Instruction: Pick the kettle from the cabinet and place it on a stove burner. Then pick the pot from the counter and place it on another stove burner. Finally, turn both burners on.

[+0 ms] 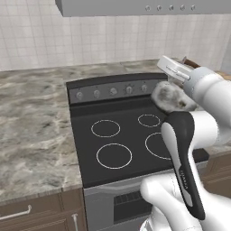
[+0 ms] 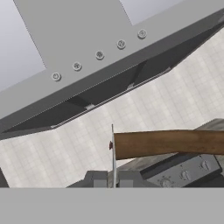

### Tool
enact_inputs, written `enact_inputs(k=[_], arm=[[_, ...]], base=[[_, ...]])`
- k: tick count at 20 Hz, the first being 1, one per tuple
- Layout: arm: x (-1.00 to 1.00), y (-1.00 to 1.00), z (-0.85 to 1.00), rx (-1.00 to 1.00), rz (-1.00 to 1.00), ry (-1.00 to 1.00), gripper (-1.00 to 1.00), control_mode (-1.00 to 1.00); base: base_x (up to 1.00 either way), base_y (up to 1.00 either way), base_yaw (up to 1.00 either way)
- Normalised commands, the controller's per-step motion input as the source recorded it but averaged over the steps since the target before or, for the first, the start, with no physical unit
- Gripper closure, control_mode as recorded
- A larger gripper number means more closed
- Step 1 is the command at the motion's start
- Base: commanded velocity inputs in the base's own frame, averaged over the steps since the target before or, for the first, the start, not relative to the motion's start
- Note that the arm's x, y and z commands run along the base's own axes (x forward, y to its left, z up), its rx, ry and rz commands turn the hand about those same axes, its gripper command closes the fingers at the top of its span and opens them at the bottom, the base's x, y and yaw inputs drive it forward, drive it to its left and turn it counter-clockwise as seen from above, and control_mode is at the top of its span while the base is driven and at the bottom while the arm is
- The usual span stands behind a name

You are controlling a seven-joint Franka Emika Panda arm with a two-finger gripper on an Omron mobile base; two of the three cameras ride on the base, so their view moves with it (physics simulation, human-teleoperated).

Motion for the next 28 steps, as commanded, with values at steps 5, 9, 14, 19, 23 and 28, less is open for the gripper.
enact_inputs(k=[5,9,14,19,23,28], arm=[[0.0,0.0,0.0,0.0,0.0,0.0,1.0,1.0],[0.0,0.0,0.0,0.0,0.0,0.0,1.0,1.0],[0.0,0.0,0.0,0.0,0.0,0.0,1.0,1.0],[0.0,0.0,0.0,0.0,0.0,0.0,1.0,1.0],[0.0,0.0,0.0,0.0,0.0,0.0,1.0,1.0],[0.0,0.0,0.0,0.0,0.0,0.0,1.0,1.0]], base=[[0.24,0.12,0.0],[0.25,0.09,0.0],[0.29,0.05,0.0],[0.34,0.04,0.0],[0.28,0.01,0.0],[0.16,0.05,0.0]])
